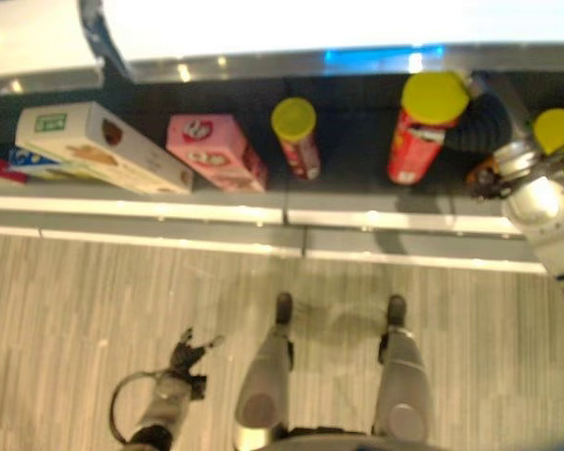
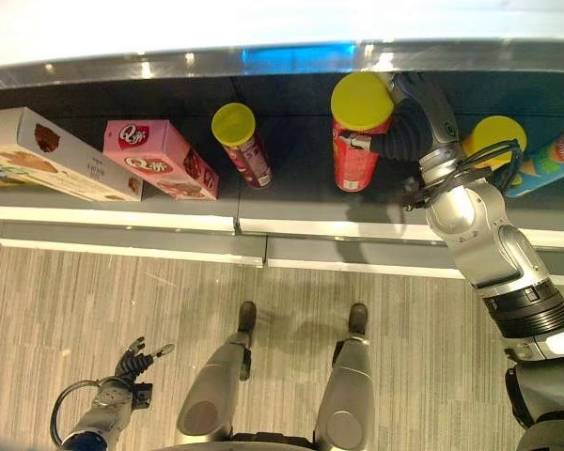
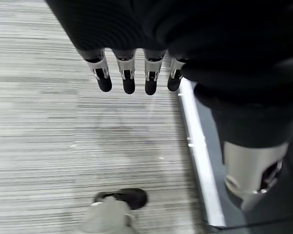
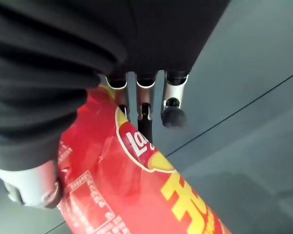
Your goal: Put the goods on the table back onto the shelves and tidy them up.
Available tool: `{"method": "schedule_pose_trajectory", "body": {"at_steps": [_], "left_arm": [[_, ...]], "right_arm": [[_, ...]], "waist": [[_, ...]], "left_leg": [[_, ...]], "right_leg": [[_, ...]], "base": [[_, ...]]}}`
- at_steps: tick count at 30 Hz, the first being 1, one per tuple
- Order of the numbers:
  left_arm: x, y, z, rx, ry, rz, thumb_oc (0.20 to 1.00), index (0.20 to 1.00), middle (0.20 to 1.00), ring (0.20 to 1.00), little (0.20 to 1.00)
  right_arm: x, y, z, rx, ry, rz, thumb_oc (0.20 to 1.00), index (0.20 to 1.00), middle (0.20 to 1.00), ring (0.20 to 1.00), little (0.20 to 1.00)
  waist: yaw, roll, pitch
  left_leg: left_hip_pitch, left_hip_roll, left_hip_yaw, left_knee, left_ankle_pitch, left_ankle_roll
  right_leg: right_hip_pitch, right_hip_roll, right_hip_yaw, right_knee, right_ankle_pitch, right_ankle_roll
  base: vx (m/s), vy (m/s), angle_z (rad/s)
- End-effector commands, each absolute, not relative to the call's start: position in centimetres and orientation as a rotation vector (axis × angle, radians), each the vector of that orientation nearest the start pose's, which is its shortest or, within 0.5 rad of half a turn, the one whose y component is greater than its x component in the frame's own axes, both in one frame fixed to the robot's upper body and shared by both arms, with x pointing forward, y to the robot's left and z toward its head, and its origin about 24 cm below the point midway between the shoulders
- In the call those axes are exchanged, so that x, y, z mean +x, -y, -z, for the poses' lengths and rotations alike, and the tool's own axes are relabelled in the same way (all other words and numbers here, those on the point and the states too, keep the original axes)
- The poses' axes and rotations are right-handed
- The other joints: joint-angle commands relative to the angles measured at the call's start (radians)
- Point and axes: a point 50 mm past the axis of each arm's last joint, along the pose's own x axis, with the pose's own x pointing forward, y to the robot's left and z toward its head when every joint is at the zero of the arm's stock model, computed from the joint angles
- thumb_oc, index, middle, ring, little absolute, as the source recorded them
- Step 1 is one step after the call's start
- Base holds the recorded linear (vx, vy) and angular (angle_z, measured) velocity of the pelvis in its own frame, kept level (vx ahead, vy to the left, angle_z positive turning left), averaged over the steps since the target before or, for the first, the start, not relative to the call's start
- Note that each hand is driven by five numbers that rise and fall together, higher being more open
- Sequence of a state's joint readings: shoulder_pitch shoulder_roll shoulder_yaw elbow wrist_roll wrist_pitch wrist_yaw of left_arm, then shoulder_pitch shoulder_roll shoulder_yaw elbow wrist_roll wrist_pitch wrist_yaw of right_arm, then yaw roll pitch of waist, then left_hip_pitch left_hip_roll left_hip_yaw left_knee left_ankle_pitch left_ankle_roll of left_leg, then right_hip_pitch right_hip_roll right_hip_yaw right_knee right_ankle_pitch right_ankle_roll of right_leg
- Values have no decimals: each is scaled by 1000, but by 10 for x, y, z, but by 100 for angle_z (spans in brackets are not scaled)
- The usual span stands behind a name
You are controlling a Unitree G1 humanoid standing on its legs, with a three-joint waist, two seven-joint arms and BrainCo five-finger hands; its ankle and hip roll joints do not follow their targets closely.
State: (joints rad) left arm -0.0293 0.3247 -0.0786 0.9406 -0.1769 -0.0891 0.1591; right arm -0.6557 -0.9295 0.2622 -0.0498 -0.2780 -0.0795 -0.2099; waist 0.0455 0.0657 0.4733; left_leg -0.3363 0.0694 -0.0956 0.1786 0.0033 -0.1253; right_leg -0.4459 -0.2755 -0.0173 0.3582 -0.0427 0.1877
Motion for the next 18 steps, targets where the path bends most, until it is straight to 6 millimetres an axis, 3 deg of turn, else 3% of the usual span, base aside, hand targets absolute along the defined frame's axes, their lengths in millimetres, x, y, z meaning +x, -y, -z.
{"method": "schedule_pose_trajectory", "body": {"at_steps": [1, 11, 18], "left_arm": [[141, -287, 114, 286, -840, -375, 1000, 1000, 1000, 1000, 1000], [151, -284, 108, 259, -785, -391, 1000, 1000, 1000, 1000, 1000], [157, -284, 103, 238, -740, -402, 1000, 1000, 1000, 1000, 1000]], "right_arm": [[288, 182, -308, -1120, 1057, 153, 200, 200, 200, 200, 200], [289, 177, -332, -1094, 1153, 260, 200, 200, 200, 200, 200], [286, 187, -346, -1088, 1191, 376, 200, 200, 200, 200, 200]], "waist": [[9, -17, -29], [12, 15, 11], [10, 49, 24]], "left_leg": [[-59, 36, -16, 88, -110, -29], [-140, 11, 1, 142, -124, -25], [-188, 0, 9, 149, -117, -24]], "right_leg": [[21, -25, 45, -57, 20, -16], [-56, -47, 72, -28, 23, -13], [-107, -59, 85, -24, 33, -9]], "base": [[-37, -11, 5], [-33, 7, 1], [-10, 4, -1]]}}
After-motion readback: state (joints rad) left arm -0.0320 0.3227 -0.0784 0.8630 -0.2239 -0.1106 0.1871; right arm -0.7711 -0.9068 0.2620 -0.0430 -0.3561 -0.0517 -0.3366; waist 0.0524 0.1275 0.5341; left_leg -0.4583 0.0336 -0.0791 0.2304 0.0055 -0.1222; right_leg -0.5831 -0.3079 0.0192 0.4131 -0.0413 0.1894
